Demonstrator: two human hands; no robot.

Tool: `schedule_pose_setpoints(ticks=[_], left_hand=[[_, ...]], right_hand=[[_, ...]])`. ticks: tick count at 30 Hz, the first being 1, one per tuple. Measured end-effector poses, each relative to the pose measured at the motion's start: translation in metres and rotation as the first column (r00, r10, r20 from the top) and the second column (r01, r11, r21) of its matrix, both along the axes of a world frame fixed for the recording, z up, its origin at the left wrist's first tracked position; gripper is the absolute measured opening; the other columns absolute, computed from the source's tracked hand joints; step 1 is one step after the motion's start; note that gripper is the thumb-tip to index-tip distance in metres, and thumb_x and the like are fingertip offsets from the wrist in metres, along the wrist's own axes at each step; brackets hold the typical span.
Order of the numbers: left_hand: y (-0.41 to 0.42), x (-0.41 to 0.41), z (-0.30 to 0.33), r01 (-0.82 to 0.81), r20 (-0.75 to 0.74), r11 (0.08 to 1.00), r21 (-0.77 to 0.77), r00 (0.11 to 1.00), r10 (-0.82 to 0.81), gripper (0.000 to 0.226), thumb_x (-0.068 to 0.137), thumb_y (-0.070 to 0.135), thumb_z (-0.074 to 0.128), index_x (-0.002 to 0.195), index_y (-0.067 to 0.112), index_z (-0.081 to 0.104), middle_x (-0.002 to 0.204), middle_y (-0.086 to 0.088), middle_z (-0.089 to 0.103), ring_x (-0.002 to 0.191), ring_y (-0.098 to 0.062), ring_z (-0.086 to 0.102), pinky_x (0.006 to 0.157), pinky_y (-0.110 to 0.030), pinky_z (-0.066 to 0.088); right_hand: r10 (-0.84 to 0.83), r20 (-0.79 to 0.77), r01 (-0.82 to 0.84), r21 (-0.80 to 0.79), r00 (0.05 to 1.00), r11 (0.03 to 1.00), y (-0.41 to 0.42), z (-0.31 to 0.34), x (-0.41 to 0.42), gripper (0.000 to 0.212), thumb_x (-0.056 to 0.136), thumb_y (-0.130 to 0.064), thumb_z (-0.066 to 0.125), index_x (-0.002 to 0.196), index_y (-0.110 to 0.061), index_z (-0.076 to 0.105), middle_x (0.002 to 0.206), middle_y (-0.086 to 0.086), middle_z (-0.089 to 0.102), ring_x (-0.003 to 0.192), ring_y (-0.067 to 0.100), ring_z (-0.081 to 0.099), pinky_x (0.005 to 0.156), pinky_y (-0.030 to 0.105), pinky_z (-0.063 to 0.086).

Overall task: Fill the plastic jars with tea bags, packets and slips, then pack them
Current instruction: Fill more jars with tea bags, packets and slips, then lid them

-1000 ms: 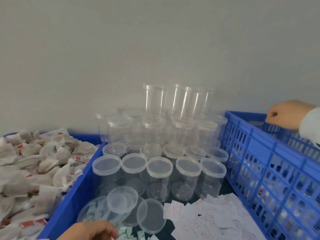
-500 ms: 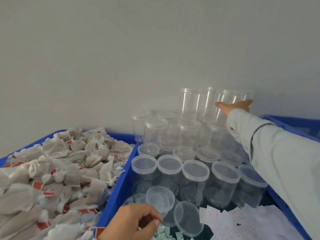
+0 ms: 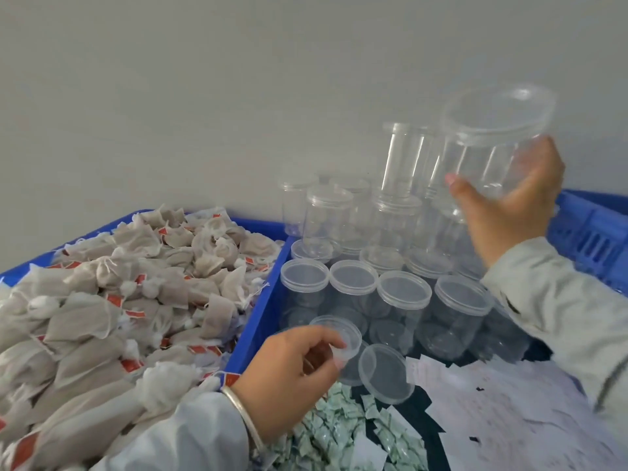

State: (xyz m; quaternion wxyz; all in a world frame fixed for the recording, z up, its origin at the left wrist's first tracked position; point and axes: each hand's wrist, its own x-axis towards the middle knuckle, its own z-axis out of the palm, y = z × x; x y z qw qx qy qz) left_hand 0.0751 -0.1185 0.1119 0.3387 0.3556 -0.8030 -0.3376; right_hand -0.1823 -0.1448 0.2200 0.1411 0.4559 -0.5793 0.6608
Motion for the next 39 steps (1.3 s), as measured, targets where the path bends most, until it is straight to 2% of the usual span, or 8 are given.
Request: schedule_pose_setpoints(ticks=[6,9,18,21,26,30,35,39], left_hand=[[0.003,0.0,0.001,0.116,-0.263,0.991,0.067,0.96,-0.095,0.088,0.051,0.07,0.074,0.125,0.041,0.037,0.113,0.029,0.054,0.106,-0.003,0.058,0.08,-0.024,0.052],[0.006,-0.001,0.002,0.131,-0.193,0.988,-0.08,0.971,-0.144,0.09,0.051,0.079,0.068,0.126,0.043,0.036,0.122,0.035,0.05,0.115,0.009,0.051,0.087,-0.005,0.041],[0.01,0.0,0.002,0.202,0.178,0.977,-0.069,0.966,-0.187,0.105,0.042,0.085,0.063,0.133,0.039,0.036,0.122,0.017,0.05,0.114,0.007,0.05,0.092,-0.008,0.041],[0.01,-0.003,0.0,0.167,0.284,0.983,-0.076,0.949,-0.139,0.103,0.047,0.081,0.06,0.135,0.041,0.027,0.121,0.018,0.044,0.114,0.009,0.045,0.093,-0.007,0.037],[0.013,-0.006,0.002,0.153,0.481,0.974,-0.165,0.875,-0.056,0.087,0.051,0.088,0.04,0.125,0.057,0.007,0.113,0.035,0.027,0.112,0.017,0.036,0.089,-0.007,0.037],[0.016,-0.012,-0.002,0.054,0.5,0.991,-0.122,0.866,0.014,0.091,0.04,0.102,0.021,0.117,0.059,0.001,0.111,0.038,0.023,0.107,0.021,0.036,0.084,-0.005,0.037],[0.013,-0.017,-0.008,-0.089,0.557,0.995,0.053,0.829,0.044,0.12,0.033,0.104,0.018,0.134,0.04,0.011,0.112,0.023,0.043,0.093,0.003,0.052,0.073,-0.012,0.039],[0.008,-0.017,-0.003,-0.169,0.5,0.948,0.272,0.866,0.011,0.104,0.025,0.105,0.023,0.105,0.04,0.033,0.086,0.008,0.066,0.077,0.01,0.061,0.063,-0.014,0.045]], right_hand=[[0.386,-0.102,-0.349,0.264,0.917,0.899,0.074,-0.114,0.08,0.093,0.063,-0.054,0.072,0.139,-0.015,0.036,0.124,-0.006,0.04,0.12,0.007,0.044,0.102,0.019,0.038],[0.478,0.009,-0.457,0.311,0.878,0.833,0.091,-0.153,0.103,0.09,0.064,-0.05,0.075,0.137,-0.014,0.038,0.125,-0.001,0.044,0.121,0.011,0.047,0.096,0.033,0.047],[0.648,0.321,-0.721,0.373,0.691,0.584,0.105,-0.186,0.095,0.089,0.061,-0.038,0.083,0.136,-0.049,0.036,0.135,-0.021,0.048,0.127,-0.001,0.045,0.103,0.032,0.042],[0.709,0.36,-0.795,0.296,0.607,0.53,0.106,-0.189,0.089,0.089,0.065,-0.014,0.085,0.14,-0.033,0.041,0.134,-0.009,0.055,0.126,0.01,0.051,0.101,0.039,0.044],[0.594,0.318,-0.673,0.292,0.738,0.68,0.11,-0.189,0.096,0.094,0.046,-0.048,0.079,0.134,-0.035,0.049,0.126,-0.017,0.06,0.121,0.004,0.054,0.101,0.035,0.045],[0.216,0.008,-0.214,0.193,0.976,0.958,0.102,-0.184,0.107,0.073,0.05,-0.062,0.069,0.116,-0.032,0.063,0.111,-0.012,0.066,0.101,0.009,0.062,0.077,0.035,0.055],[0.028,-0.308,-0.016,0.043,0.951,0.999,0.089,-0.196,0.09,0.054,0.073,-0.055,0.06,0.119,-0.027,0.056,0.116,-0.001,0.064,0.11,0.014,0.059,0.094,0.05,0.045],[-0.009,-0.438,0.044,0.069,0.899,0.997,0.086,-0.204,0.083,0.057,0.069,-0.04,0.062,0.122,-0.023,0.051,0.12,0.0,0.063,0.118,0.016,0.054,0.099,0.059,0.038]])
